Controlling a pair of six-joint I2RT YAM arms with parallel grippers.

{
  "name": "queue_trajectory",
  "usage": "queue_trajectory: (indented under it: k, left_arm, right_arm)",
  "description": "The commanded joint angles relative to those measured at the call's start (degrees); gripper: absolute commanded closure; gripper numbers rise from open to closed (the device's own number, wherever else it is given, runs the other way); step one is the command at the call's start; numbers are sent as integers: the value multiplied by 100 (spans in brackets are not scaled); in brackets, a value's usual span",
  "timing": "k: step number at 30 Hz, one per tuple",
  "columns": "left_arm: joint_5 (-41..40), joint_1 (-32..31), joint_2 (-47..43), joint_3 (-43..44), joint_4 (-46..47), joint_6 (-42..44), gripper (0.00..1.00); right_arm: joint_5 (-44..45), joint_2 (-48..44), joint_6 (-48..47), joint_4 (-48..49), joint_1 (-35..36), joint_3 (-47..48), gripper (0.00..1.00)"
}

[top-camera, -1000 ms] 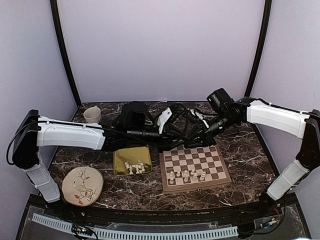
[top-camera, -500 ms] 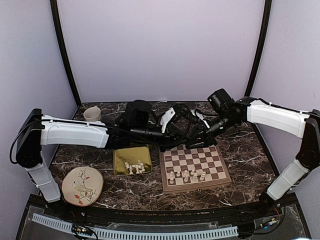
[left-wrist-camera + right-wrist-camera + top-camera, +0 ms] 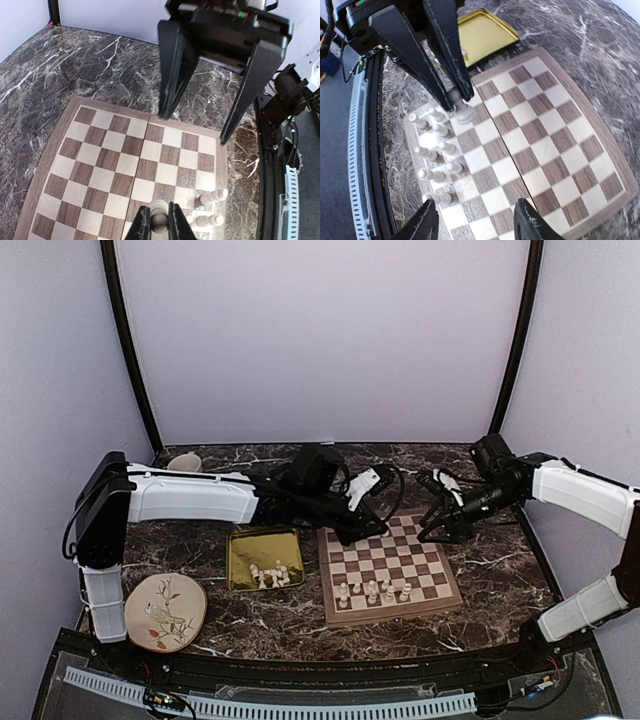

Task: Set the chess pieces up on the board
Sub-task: Place the pawn on the chessboard.

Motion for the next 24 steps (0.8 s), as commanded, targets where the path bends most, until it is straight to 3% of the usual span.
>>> queue_trajectory:
  k: [1, 6, 20, 24]
  left_arm:
    - [-403, 26, 441, 687, -1245, 314, 89]
    - [-651, 13, 966, 1240, -1806, 471, 88]
    - [-585, -40, 1518, 1734, -2355, 537, 87]
    - [-572, -40, 1588, 1796, -2437, 549, 81]
  right_arm:
    - [215, -408, 72, 174, -660, -272, 49]
    - [451, -667, 305, 405, -1035, -416, 50]
    - [529, -748, 381, 597, -1045, -497, 51]
    - [576, -756, 375, 615, -1047, -486, 51]
